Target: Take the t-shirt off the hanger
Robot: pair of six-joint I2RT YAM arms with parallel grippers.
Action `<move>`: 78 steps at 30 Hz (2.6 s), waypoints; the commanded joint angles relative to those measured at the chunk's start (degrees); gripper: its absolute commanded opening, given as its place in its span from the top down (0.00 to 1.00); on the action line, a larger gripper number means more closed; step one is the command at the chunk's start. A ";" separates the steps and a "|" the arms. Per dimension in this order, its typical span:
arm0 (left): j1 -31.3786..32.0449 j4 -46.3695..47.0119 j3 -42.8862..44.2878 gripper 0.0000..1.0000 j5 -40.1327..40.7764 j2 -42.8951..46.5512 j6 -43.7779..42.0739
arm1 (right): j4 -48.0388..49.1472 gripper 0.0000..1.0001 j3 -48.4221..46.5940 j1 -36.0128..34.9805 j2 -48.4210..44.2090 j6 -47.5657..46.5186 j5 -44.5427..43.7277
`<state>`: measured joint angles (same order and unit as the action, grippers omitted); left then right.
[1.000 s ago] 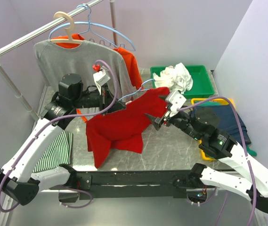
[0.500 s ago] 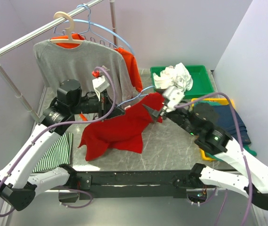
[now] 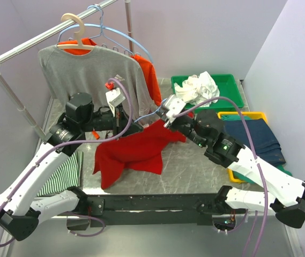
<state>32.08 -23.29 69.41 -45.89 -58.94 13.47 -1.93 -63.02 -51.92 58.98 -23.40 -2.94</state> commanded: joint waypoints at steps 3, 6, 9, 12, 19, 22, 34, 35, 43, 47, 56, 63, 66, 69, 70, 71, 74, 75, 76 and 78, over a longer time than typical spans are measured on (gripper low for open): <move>0.88 2.90 -1.11 0.99 2.55 1.37 0.85 | 6.33 1.00 -2.89 -1.16 0.26 0.11 -4.44; 0.97 3.07 -0.68 0.99 3.79 1.46 1.20 | 6.24 1.00 -2.54 -1.43 0.08 0.02 -4.97; 0.97 3.86 0.46 0.87 5.63 1.46 2.17 | 6.42 1.00 -1.75 -1.60 -0.44 -0.51 -6.46; 0.88 3.51 2.13 0.58 9.75 1.81 2.70 | 6.42 1.00 -0.52 -1.87 -2.02 -2.09 -8.30; 0.97 3.86 3.72 0.23 20.21 5.32 4.36 | 7.38 1.00 3.61 -2.22 -7.74 -6.48 -12.61; 0.97 2.99 4.07 0.19 24.96 6.99 4.98 | 7.82 1.00 4.66 -2.22 -9.32 -7.98 -14.02; 0.97 -0.18 0.20 0.15 42.29 17.54 4.02 | 3.70 1.00 3.61 -2.22 -13.36 -12.37 -15.52; 0.97 -0.35 0.03 0.15 42.55 17.71 4.02 | 3.34 1.00 3.52 -2.22 -13.80 -12.37 -15.08; 0.88 1.31 -4.27 0.14 43.69 16.93 3.22 | 0.53 1.00 2.12 -2.31 -14.51 -12.02 -12.97; 0.88 3.50 -6.47 0.42 44.66 16.05 3.31 | 0.18 1.00 2.03 -2.31 -14.51 -11.85 -12.44; 0.88 3.16 -6.04 0.99 56.42 17.53 4.63 | 1.06 1.00 7.55 -2.22 -14.24 -10.36 -18.41; 0.88 0.79 -4.10 0.99 69.62 16.14 7.96 | -1.23 1.00 13.01 -2.22 -17.58 -6.05 -20.88; 0.88 0.00 -4.37 0.99 71.90 15.43 9.46 | -1.75 1.00 13.63 -2.22 -20.83 -4.91 -21.40; 0.97 -0.18 -5.33 0.99 74.10 15.87 10.08 | -1.93 1.00 15.03 -2.22 -23.82 -3.59 -21.84; 0.97 -0.09 -5.33 0.99 74.88 16.04 10.34 | -1.76 1.00 15.38 -2.22 -24.96 -3.50 -21.85; 0.88 -0.79 -5.07 0.99 75.68 16.13 10.69 | -1.84 1.00 15.74 -2.13 -25.32 -3.24 -21.85; 0.97 -0.27 -4.81 0.99 72.98 15.61 9.82 | -0.88 1.00 16.18 -2.22 -25.93 -2.53 -21.14; 0.97 0.78 -4.89 0.99 68.70 15.35 8.86 | -0.36 1.00 15.92 -2.13 -25.76 -2.79 -20.53; 0.88 1.40 -5.42 0.99 66.04 15.08 8.33 | 1.13 1.00 15.65 -2.22 -25.15 -2.97 -20.27; 0.97 2.80 -6.03 0.99 57.11 13.85 6.58 | 3.24 1.00 14.69 -2.22 -24.18 -3.49 -19.30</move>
<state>34.28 -24.84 62.74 16.56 -44.62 23.44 -3.18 -47.27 -54.52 34.81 -25.52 -19.03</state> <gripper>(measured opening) 0.030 0.048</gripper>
